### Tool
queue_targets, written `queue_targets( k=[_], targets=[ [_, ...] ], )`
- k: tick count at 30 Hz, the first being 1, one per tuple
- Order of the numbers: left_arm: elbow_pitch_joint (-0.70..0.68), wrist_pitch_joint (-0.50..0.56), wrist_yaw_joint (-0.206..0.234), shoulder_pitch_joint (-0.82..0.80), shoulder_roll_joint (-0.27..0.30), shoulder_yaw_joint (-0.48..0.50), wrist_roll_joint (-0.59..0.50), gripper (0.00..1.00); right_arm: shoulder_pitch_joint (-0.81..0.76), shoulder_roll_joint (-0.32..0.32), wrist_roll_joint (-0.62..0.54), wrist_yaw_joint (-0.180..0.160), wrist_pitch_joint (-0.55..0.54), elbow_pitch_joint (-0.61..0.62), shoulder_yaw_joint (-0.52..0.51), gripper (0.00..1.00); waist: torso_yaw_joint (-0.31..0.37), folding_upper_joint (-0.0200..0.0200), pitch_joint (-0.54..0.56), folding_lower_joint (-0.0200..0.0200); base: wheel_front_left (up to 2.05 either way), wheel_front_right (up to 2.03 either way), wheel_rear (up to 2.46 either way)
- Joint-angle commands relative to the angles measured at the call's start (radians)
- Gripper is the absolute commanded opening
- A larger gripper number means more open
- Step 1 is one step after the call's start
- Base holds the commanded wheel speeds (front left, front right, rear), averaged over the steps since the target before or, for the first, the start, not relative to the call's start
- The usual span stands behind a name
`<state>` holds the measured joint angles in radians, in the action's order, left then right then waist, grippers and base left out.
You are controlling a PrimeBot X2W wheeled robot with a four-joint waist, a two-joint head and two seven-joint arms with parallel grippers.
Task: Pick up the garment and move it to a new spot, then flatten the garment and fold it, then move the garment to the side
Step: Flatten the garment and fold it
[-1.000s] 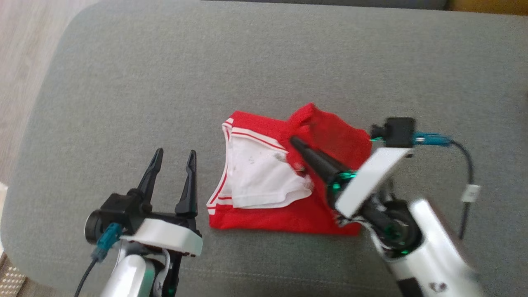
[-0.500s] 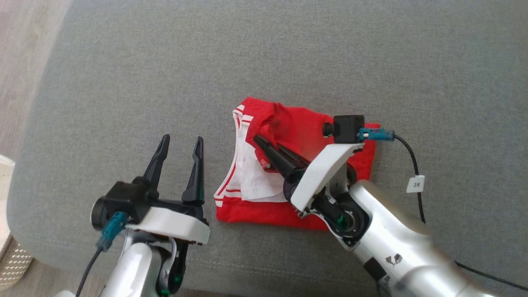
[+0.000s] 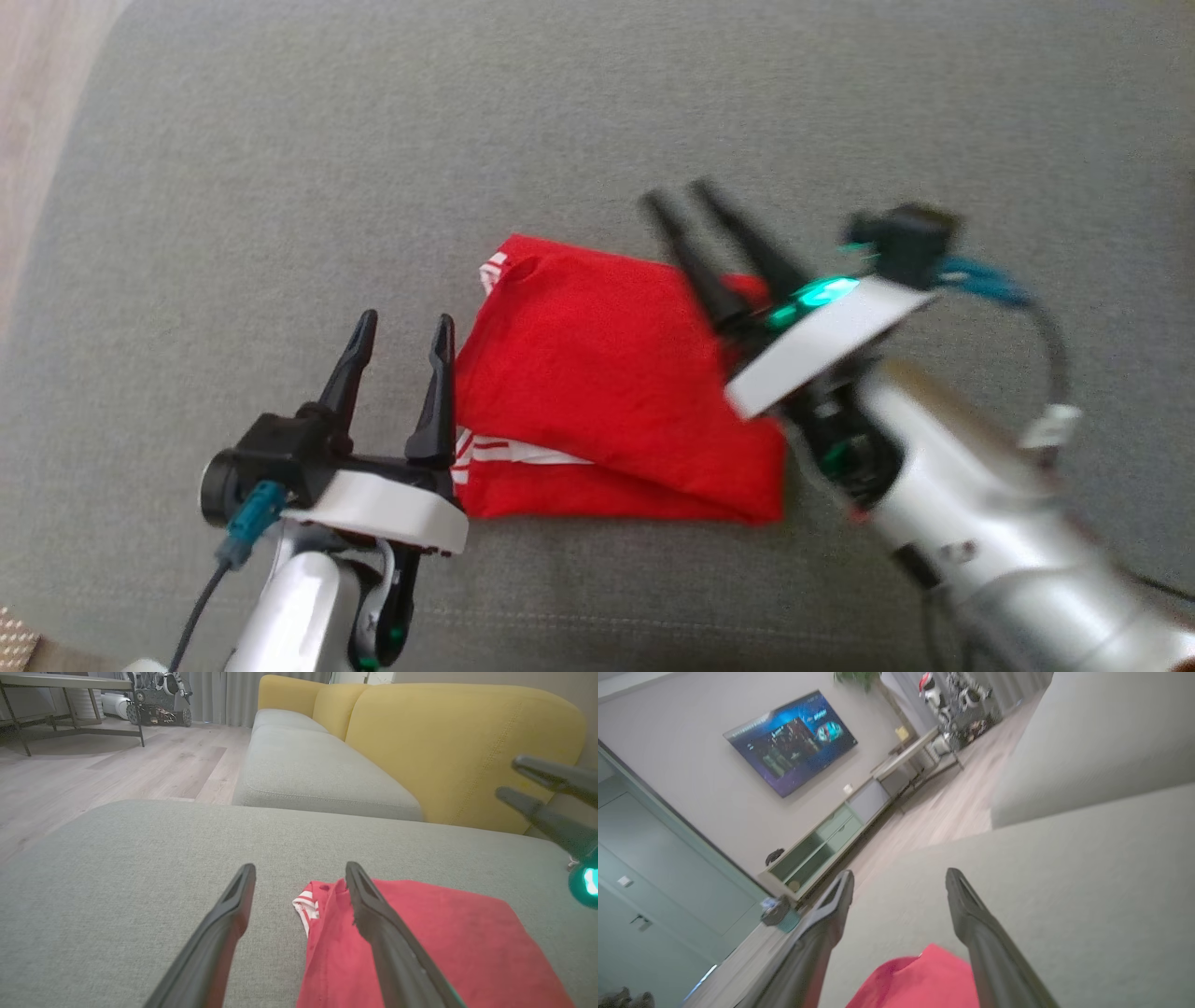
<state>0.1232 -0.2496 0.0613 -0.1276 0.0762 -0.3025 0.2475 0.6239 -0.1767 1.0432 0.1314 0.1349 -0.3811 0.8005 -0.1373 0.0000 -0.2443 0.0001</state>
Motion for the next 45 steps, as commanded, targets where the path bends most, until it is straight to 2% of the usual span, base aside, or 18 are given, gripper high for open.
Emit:
queue_targets(
  k=[1, 6, 11, 16, 20, 29, 45],
  targets=[
    [-0.031, -0.012, -0.001, -0.016, 0.006, 0.048, -0.009, 1.00, -0.002, -0.021, -0.032, -0.001, 0.047, 0.045, -0.032, 1.00, 0.016, 0.0000, 0.011, -0.0001, 0.00, 0.00, 0.00],
    [-0.033, -0.012, 0.004, -0.003, 0.019, 0.065, -0.009, 1.00, -0.062, -0.104, -0.144, -0.001, 0.103, 0.076, -0.157, 1.00, 0.045, 0.0000, 0.034, -0.0001, 0.00, 0.00, 0.00],
    [-0.041, -0.012, 0.015, 0.010, 0.040, 0.086, -0.008, 1.00, -0.181, -0.167, -0.301, -0.001, 0.118, 0.125, -0.331, 1.00, 0.068, 0.0000, 0.060, -0.0001, 0.00, 0.00, 0.00],
    [-0.059, -0.004, 0.030, 0.026, 0.065, 0.108, -0.005, 1.00, -0.335, -0.180, -0.472, -0.001, 0.111, 0.197, -0.513, 1.00, 0.088, 0.0000, 0.084, -0.0001, 0.00, 0.00, 0.00],
    [-0.077, 0.007, 0.040, 0.041, 0.083, 0.120, -0.006, 1.00, -0.446, -0.144, -0.587, -0.001, 0.062, 0.282, -0.624, 1.00, 0.103, 0.0000, 0.100, -0.0001, 0.00, 0.00, 0.00],
    [-0.087, 0.034, 0.046, 0.086, 0.114, 0.121, -0.008, 1.00, -0.587, -0.062, -0.703, -0.001, -0.043, 0.419, -0.731, 1.00, 0.119, 0.0000, 0.153, -0.0001, 0.00, 0.00, 0.00],
    [-0.103, 0.092, 0.055, 0.198, 0.140, 0.110, 0.017, 1.00, -0.730, -0.011, -0.763, -0.001, -0.129, 0.516, -0.756, 1.00, 0.125, 0.0000, 0.262, -0.0001, 0.00, 0.00, 0.00]
  ],
)
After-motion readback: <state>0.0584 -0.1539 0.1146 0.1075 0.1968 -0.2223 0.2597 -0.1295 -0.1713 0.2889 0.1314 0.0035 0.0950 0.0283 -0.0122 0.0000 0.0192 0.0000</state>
